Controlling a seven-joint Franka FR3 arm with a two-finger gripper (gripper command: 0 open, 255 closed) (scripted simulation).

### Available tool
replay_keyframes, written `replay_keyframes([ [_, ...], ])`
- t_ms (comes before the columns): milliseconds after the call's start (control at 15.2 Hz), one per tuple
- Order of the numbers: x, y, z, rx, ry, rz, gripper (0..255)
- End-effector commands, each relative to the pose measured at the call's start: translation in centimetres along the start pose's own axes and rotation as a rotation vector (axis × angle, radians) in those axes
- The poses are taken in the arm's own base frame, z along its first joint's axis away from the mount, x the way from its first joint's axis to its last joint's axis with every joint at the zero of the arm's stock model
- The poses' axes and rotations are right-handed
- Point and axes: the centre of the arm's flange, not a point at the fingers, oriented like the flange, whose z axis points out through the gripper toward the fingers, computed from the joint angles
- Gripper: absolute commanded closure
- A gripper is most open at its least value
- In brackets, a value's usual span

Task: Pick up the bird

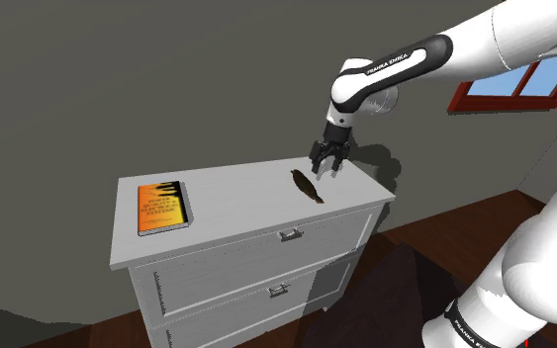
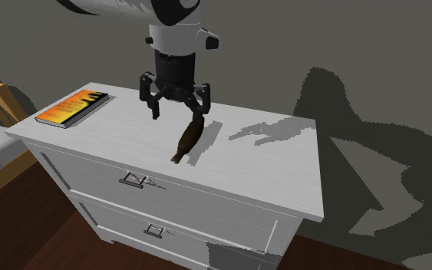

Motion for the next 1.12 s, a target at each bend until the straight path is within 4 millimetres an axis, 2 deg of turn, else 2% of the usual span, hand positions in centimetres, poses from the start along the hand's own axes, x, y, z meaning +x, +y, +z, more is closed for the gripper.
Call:
replay_keyframes([
  [0,2.0,0.5,1.6,0.007,0.005,0.012,0],
  [396,8.0,1.8,6.2,0.027,0.017,0.048,0],
  [858,8.2,2.2,9.9,0.027,0.017,0.048,0],
  [1056,8.2,2.3,10.2,0.027,0.017,0.048,0],
])
